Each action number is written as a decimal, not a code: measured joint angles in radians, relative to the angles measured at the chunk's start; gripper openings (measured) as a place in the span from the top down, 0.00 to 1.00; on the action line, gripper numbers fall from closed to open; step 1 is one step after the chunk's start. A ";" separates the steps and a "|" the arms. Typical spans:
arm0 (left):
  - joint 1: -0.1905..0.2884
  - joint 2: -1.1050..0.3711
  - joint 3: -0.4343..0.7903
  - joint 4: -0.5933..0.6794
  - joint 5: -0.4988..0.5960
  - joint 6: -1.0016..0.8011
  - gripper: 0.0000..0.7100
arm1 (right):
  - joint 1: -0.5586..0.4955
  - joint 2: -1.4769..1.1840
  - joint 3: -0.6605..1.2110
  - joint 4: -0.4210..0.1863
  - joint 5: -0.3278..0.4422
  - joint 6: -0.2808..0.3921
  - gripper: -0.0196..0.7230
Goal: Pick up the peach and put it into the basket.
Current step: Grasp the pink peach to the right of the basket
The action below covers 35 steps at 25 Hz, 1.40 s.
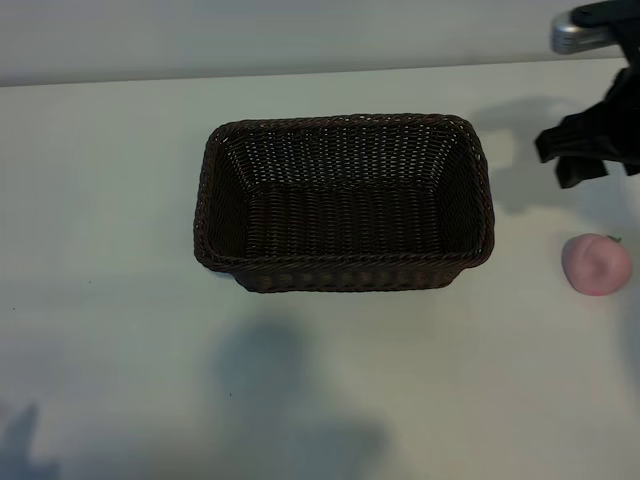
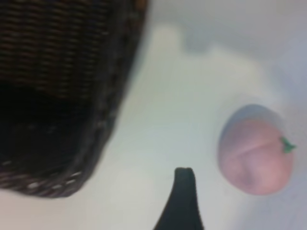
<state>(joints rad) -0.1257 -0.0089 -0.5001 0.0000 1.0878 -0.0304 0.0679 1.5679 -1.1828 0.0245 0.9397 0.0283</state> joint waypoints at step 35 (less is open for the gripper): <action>0.042 0.000 0.000 0.000 0.000 -0.001 0.16 | -0.121 0.166 0.239 0.098 -0.296 -0.067 0.22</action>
<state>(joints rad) -0.0835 -0.0089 -0.5001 0.0000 1.0878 -0.0312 -0.0531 1.7338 -0.9436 0.1224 0.6433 -0.0384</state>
